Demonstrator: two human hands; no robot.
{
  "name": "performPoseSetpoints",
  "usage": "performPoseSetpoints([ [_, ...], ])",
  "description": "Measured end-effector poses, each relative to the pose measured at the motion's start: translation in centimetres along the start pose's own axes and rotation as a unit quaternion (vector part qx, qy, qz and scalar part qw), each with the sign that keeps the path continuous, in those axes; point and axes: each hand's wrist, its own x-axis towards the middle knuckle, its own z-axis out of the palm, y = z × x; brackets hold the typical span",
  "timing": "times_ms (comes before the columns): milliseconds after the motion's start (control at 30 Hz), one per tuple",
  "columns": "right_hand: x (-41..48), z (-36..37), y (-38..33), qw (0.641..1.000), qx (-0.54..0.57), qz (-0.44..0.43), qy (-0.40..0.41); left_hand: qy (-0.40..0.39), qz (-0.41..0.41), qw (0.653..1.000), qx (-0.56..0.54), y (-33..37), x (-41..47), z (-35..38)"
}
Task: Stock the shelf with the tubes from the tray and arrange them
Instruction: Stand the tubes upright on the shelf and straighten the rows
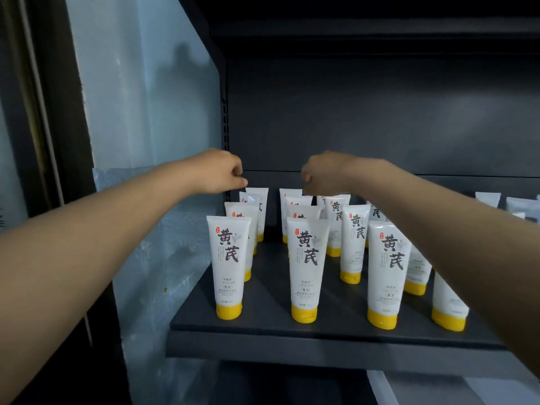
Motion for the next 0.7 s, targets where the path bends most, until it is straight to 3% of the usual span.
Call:
performPoseSetpoints([
  [267, -1.5, -0.5, -0.8, 0.999, 0.001, -0.012, 0.052, -0.013, -0.024, 0.999, 0.041, 2.5, -0.9, -2.2],
  [700, 3.1, 0.4, 3.7, 0.999, -0.032, 0.013, 0.022, 0.011, 0.036, 0.999, 0.028, -0.4, 5.9, -0.2],
])
